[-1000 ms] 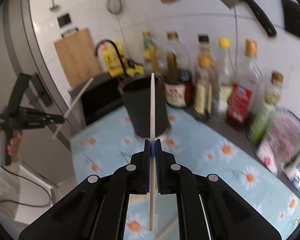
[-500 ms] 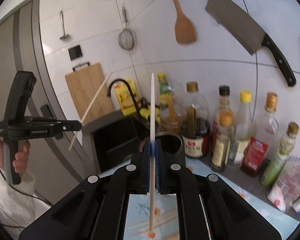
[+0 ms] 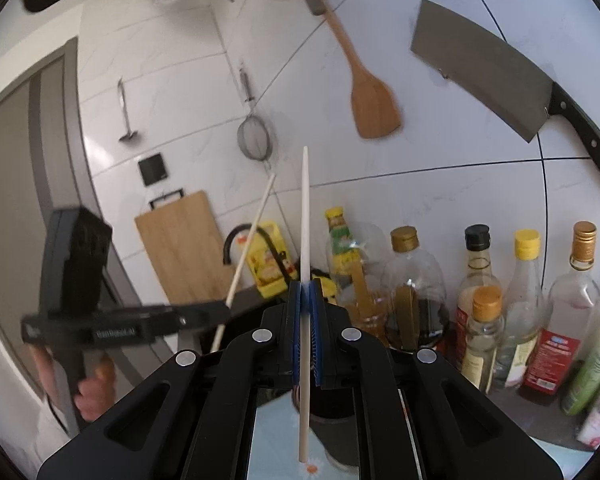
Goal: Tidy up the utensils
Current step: 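Carry both chopsticks upright over the black holder with both tools, then open both tools to drop the chopsticks into the black holder, then move both tools back down to the remaining loose chopsticks, then close the right tool on a chopstick while the left tool grasps another, then raise both held chopsticks and carry them over the black holder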
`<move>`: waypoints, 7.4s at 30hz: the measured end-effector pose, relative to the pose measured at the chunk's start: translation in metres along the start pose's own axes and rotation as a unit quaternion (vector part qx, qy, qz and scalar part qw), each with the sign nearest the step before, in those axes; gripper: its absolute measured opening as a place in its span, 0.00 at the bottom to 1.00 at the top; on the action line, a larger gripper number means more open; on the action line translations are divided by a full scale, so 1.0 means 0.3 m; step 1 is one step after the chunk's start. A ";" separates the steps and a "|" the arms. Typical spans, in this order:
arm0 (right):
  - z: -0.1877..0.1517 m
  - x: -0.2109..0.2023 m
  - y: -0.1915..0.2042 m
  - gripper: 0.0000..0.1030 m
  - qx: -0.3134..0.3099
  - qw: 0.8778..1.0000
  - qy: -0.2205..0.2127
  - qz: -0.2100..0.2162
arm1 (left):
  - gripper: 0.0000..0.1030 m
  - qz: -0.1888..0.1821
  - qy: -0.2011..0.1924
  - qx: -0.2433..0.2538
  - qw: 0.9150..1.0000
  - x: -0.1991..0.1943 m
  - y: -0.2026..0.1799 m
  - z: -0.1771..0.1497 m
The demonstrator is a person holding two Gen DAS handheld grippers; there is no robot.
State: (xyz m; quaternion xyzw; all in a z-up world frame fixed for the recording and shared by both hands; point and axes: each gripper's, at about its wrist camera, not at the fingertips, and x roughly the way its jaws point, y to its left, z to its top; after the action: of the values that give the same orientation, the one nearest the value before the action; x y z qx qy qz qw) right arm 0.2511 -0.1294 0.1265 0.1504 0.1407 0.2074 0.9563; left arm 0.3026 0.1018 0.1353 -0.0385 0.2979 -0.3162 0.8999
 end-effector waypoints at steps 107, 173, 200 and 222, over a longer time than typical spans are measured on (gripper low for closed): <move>-0.526 -0.294 -0.353 0.85 0.065 0.962 0.190 -0.187 | 0.93 0.018 0.231 0.028 0.972 0.432 -0.058 -0.627; -0.704 -0.326 -0.361 0.04 0.040 0.918 0.322 -0.227 | 0.05 0.115 0.275 0.003 0.955 0.275 -0.080 -0.697; -0.114 -0.132 -0.093 0.04 -0.079 0.978 0.135 -0.138 | 0.05 0.227 0.098 -0.060 0.967 -0.152 0.118 -0.263; 0.103 0.049 0.007 0.04 -0.065 0.997 0.007 -0.044 | 0.05 0.061 -0.042 -0.031 0.997 -0.069 0.011 0.077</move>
State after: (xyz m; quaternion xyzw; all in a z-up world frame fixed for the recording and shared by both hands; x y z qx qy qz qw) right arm 0.2735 -0.1282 0.1525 0.0805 0.1404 0.1746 0.9712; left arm 0.3046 0.1139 0.1639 -0.0615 0.2711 -0.2499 0.9275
